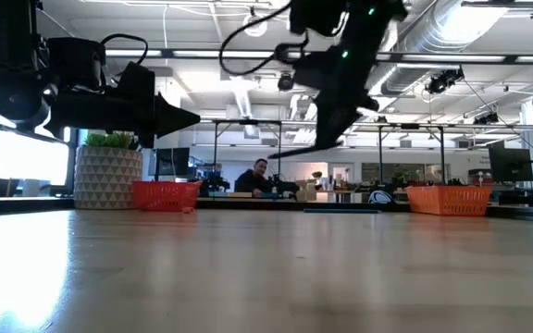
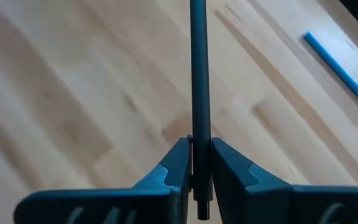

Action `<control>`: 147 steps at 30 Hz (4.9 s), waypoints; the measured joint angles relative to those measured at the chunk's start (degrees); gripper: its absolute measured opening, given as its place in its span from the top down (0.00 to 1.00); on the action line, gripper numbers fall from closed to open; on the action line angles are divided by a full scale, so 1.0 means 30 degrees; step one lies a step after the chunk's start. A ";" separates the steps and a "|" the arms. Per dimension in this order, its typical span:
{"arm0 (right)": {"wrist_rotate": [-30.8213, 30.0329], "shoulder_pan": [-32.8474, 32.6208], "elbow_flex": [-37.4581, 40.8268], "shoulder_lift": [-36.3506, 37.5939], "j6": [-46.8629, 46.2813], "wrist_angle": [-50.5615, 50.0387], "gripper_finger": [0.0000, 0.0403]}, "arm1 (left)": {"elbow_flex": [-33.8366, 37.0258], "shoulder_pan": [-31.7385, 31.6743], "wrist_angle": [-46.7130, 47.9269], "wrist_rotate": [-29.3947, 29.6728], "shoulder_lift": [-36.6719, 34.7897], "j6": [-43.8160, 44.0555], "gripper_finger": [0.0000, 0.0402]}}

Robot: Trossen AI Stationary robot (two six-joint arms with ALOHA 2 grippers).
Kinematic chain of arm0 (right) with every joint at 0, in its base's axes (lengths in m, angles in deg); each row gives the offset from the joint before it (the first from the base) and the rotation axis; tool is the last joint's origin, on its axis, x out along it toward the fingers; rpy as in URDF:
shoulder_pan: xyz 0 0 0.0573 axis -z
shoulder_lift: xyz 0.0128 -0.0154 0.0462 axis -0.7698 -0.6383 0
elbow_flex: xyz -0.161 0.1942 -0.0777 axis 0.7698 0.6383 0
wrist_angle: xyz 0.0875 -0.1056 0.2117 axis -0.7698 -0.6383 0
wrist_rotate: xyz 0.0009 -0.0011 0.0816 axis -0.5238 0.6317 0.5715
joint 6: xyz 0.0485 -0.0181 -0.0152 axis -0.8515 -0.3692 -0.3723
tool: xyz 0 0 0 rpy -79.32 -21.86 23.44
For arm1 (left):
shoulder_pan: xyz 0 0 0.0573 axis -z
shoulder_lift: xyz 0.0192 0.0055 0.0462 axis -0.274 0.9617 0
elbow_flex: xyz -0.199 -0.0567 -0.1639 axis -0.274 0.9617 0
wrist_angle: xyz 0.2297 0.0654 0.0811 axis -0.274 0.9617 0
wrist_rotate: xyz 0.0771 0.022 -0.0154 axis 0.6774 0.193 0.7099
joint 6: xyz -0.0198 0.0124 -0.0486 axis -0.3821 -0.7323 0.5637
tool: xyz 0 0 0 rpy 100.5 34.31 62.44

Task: Sort crayons/erasers/pens/pencils in bins
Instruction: Put the black pen into the blue bin, then put the blue pencil into the red bin

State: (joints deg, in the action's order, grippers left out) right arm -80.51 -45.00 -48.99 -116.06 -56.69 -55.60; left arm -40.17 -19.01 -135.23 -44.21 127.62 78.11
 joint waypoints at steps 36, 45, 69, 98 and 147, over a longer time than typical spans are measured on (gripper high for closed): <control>0.0341 -1.9506 -0.0022 0.6520 -2.6382 -1.0437 0.91 | -0.1559 0.0007 0.1545 -0.0022 0.0000 -0.1864 1.00; -0.0869 -2.4436 -0.0029 0.4169 -3.2374 -0.8840 0.91 | -0.1994 0.0251 0.1537 -0.0245 -0.0003 -0.1853 1.00; 0.7045 -2.4019 -0.0029 0.2439 -3.3907 -0.6189 0.92 | -0.3075 0.1443 0.1702 -0.0329 -0.0004 -0.2214 1.00; 0.7824 -2.3099 -0.0029 0.0318 -3.0515 -0.6802 0.69 | -0.3075 0.1443 0.2374 -0.0321 -0.0007 -0.3176 1.00; 0.6997 0.9441 0.1097 0.0743 1.8787 -0.0222 0.96 | -0.3070 0.3570 0.6717 -0.3563 -0.0007 -0.4508 1.00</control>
State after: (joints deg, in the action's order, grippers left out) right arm -59.52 -16.67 -45.70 -113.83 -0.33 -56.26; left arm -49.39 -8.30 -115.07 -54.90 127.60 64.58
